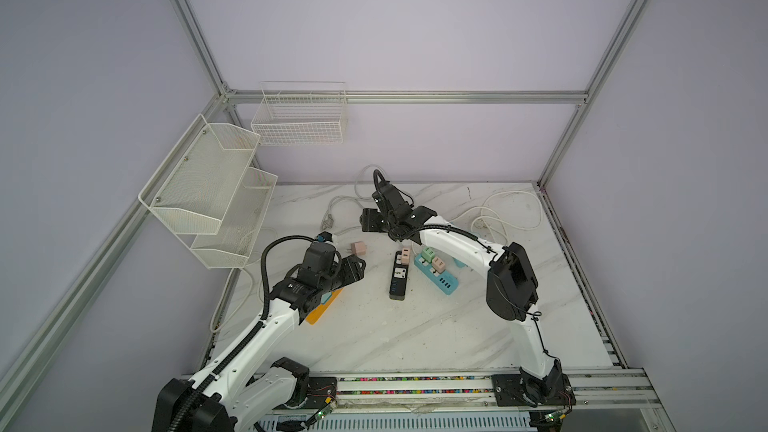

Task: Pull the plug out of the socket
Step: 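Lower the pink adapter onto the table and open the right gripper, then move the right gripper to the second pink adapter while the left lowers onto the strip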

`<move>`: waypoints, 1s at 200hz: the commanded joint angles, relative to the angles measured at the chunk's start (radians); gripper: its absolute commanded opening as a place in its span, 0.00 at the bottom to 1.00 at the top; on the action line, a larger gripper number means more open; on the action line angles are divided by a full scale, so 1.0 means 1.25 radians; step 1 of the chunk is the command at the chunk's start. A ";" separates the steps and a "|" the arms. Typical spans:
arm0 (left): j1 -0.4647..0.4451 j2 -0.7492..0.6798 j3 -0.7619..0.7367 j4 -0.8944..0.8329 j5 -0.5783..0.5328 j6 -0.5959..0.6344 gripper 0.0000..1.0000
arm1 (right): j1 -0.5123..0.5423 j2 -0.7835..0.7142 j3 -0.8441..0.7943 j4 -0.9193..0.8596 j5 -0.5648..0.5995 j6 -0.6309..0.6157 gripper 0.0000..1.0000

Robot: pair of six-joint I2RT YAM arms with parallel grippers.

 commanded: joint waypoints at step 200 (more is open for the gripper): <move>-0.153 0.219 -0.047 0.275 0.016 -0.094 0.69 | -0.002 -0.140 -0.323 -0.122 0.138 0.140 0.78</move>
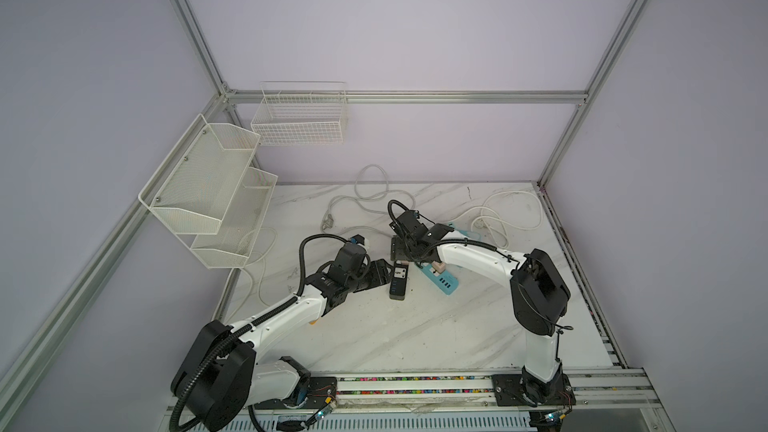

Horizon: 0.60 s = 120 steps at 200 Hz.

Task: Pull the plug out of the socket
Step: 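Move the right gripper to the second pink adapter while the left lowers onto the strip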

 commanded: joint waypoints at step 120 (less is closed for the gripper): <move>-0.013 0.179 -0.023 0.175 0.040 -0.034 0.58 | -0.002 0.060 -0.002 0.019 0.033 0.056 0.63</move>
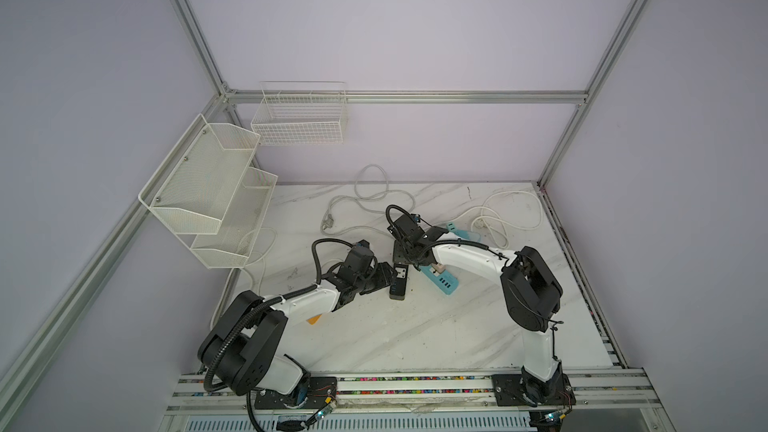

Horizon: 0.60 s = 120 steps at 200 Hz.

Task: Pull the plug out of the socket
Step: 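Move the right gripper to the second pink adapter while the left lowers onto the strip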

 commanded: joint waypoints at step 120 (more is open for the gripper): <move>-0.011 0.079 0.001 0.071 0.051 0.017 0.53 | -0.002 0.041 -0.002 0.020 -0.002 0.002 0.55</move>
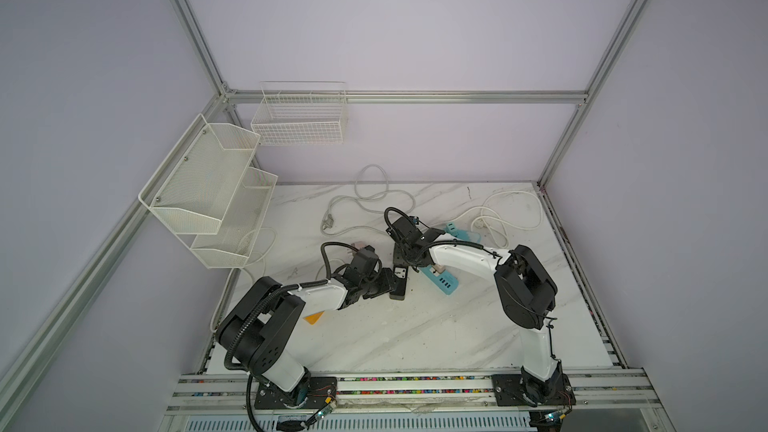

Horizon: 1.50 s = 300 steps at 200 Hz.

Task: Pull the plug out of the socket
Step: 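Move the right gripper to the second pink adapter while the left lowers onto the strip, then close the right gripper on the second pink adapter while the left holds the strip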

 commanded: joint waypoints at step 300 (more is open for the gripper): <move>-0.025 0.052 -0.042 -0.088 -0.023 0.001 0.49 | 0.001 0.031 0.033 -0.022 0.019 -0.022 0.30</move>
